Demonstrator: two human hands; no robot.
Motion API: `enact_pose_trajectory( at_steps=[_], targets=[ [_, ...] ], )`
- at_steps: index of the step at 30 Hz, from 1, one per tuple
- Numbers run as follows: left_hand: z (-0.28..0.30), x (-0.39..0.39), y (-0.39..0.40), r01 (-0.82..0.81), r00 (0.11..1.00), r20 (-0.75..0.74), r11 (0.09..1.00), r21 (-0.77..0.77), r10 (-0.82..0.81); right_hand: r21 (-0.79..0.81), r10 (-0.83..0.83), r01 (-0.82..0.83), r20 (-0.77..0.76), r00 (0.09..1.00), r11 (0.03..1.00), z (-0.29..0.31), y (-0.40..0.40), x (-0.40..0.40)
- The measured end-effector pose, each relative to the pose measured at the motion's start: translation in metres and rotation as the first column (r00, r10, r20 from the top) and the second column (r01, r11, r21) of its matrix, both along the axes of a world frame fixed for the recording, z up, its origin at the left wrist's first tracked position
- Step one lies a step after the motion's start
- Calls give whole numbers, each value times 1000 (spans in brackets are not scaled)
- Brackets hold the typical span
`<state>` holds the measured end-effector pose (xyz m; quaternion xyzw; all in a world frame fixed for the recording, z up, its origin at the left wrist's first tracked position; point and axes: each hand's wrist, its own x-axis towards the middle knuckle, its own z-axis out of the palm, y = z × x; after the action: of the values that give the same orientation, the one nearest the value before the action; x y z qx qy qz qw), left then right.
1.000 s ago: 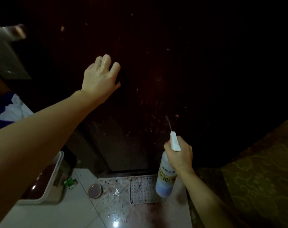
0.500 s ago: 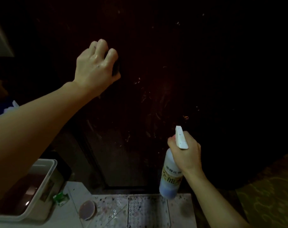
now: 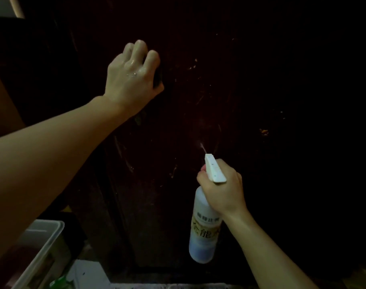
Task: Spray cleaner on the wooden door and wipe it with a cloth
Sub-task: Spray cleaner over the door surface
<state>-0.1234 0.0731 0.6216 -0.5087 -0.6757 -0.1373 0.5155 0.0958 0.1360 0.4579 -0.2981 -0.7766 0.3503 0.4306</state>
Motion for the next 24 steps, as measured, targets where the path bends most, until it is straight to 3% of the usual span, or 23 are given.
enact_pose_trajectory(
  at_steps=[6,13,18,24],
  targets=[
    [-15,6,-1,-14,998,65,997,74,10,78,68,-64,-48,997,995,-9,-10,-18],
    [-16,4,-9,-33,991,126,999,-32,37,187,118,-113,-12,993,976,-40,-40,-49],
    [-46,-6,-19,-61,990,116,991,-119,75,151,222,-213,-46,974,965,-56,-58,-70],
    [-65,-8,-22,-52,984,165,995,-83,65,205,270,-259,-29,962,944,-60,-78,-87]
  ],
)
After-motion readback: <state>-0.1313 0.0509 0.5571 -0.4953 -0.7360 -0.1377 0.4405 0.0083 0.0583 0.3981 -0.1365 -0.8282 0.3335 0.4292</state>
